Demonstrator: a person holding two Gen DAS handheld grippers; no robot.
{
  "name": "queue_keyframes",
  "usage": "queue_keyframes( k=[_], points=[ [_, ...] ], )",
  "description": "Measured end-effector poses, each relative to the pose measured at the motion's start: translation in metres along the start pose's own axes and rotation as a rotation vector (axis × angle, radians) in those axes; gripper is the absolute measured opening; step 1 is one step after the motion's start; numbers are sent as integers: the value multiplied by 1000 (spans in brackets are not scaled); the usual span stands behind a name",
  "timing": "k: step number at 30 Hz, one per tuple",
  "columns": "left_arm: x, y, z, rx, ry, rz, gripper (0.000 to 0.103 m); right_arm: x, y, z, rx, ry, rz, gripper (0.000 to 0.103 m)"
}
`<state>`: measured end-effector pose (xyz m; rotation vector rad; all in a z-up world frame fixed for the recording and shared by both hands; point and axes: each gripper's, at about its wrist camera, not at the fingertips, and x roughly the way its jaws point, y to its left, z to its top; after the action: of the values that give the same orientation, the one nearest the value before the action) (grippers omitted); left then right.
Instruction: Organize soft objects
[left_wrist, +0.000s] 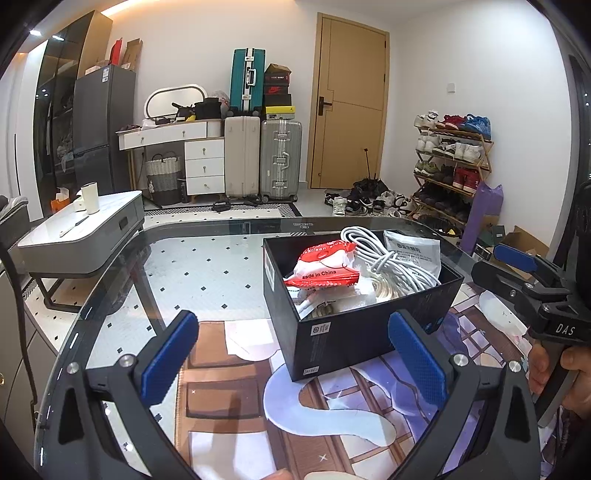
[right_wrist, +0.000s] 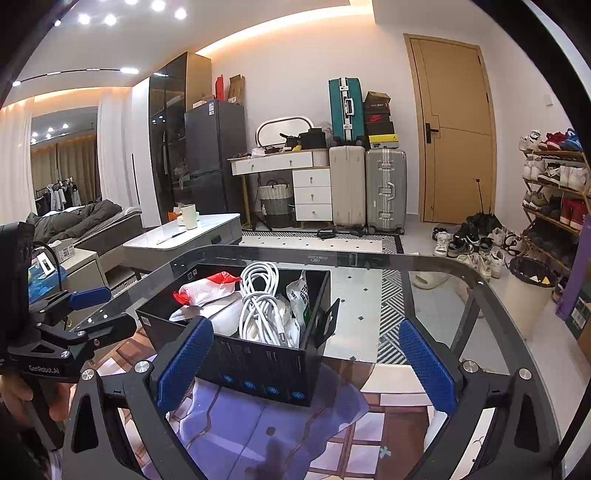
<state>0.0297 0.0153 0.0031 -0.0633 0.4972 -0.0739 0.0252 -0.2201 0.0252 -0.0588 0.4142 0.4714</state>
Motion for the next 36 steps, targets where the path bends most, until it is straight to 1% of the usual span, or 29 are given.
queue_keyframes(
  k=[6,14,36],
  points=[
    [1,-2,1,4,4,-3,103,2,2,1,-13,5,1,102],
    [1,-3,0,11,-1,-2,103,1,6,0,-38,-12,5,102],
    [-2,-1,-3,21,0,-6,103,3,4,-1,-31,-4,6,102]
  ],
)
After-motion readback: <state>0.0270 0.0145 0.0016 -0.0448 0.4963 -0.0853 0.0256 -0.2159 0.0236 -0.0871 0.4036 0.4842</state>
